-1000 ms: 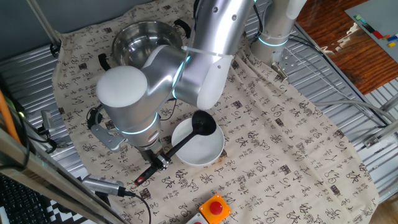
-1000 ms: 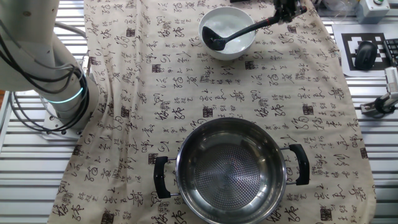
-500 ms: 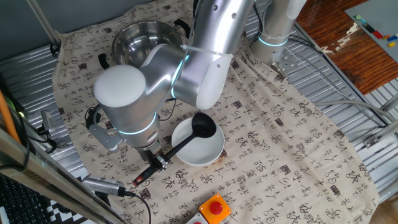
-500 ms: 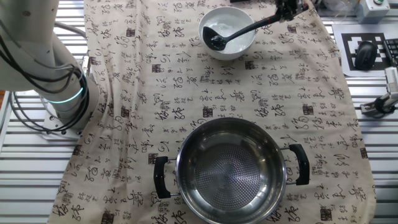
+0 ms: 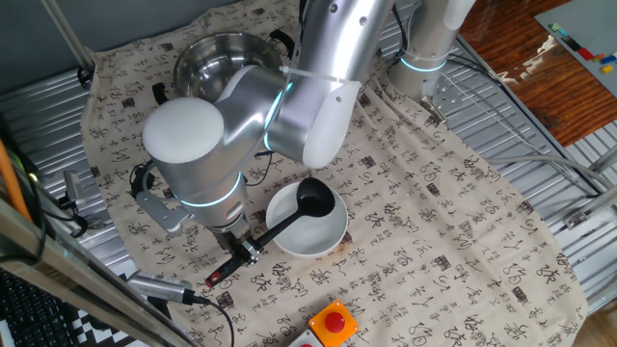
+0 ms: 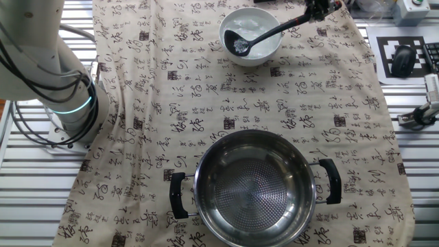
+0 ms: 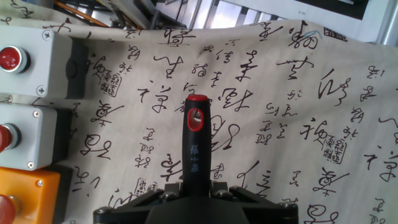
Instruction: Scoop water with a large spoon from one bowl to another
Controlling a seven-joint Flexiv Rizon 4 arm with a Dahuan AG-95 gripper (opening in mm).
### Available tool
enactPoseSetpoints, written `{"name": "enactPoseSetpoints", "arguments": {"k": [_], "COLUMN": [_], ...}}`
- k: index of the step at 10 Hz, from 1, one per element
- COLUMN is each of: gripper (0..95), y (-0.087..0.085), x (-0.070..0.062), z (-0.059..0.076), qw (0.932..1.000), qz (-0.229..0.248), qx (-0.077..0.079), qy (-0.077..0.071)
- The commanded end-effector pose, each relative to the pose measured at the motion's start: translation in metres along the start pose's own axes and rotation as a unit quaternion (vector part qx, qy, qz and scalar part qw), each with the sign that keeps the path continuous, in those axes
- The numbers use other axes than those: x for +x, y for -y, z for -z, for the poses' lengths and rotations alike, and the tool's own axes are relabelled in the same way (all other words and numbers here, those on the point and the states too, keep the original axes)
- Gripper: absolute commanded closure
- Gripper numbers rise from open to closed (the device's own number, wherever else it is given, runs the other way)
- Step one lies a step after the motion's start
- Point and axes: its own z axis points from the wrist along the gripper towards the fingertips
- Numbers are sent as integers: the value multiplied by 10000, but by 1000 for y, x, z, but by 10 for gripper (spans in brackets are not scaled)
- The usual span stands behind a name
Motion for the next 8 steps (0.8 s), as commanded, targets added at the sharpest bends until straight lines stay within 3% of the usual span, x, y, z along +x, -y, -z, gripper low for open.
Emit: {"name": "enactPoseSetpoints", "arguments": {"k": [1,8], "gripper": [950,950], "y": [-1,-6], "x": [0,1], "z": [3,14], "qw": [10000,9999], "qz": [-32,-77], "qx": [-8,-65], "qy": [-7,-34]}}
